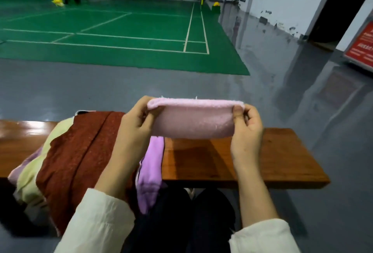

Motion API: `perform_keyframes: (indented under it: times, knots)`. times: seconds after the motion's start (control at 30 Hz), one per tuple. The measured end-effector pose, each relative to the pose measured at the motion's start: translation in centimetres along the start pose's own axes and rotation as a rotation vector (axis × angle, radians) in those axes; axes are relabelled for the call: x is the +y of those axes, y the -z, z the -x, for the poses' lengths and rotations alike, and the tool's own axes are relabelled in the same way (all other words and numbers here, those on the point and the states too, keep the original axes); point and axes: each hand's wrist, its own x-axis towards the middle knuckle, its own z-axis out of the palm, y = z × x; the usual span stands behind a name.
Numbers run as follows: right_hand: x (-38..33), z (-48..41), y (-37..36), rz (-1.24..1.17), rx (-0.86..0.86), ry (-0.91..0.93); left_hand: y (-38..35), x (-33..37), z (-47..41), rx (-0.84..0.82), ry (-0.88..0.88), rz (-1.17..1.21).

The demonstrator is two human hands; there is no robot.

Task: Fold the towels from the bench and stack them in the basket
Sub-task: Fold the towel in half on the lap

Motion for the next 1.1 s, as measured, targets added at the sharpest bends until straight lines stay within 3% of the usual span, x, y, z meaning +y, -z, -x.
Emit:
perform_keyframes:
  times: [0.13, 0.3, 0.67, 0.87, 0.97, 1.1]
  knots:
    - [7.6, 5.4, 1.7, 0.064, -0.048, -0.17, -1.0, -6.7, 7.0, -0.125, 0.208, -0.107]
    - [12.3, 8.5, 2.2, 0.097, -0.058, -0.318, -2.0, -9.6, 10.6, -0.164, 0.353, -0.089]
    - [16.2, 2.5, -1.4, 0.25, 0.006, -0.315, -7.6, -13.5, 2.8, -0.094, 0.467, -0.235]
    - [20.1, 1.5, -2.0, 0.338, -0.206, -0.572, -9.1, -17.2, 1.8, -0.31, 0.671, -0.398]
    - [20.4, 1.2, -1.9, 0.42, -0.222, -0.552, -8.2, -18.0, 2.5, -0.356, 0.644, -0.462]
    - [19.6, 1.1, -2.6, 0.485, -0.198, -0.459, -7.8, -18.1, 2.5, -0.247, 0.555, -0.427]
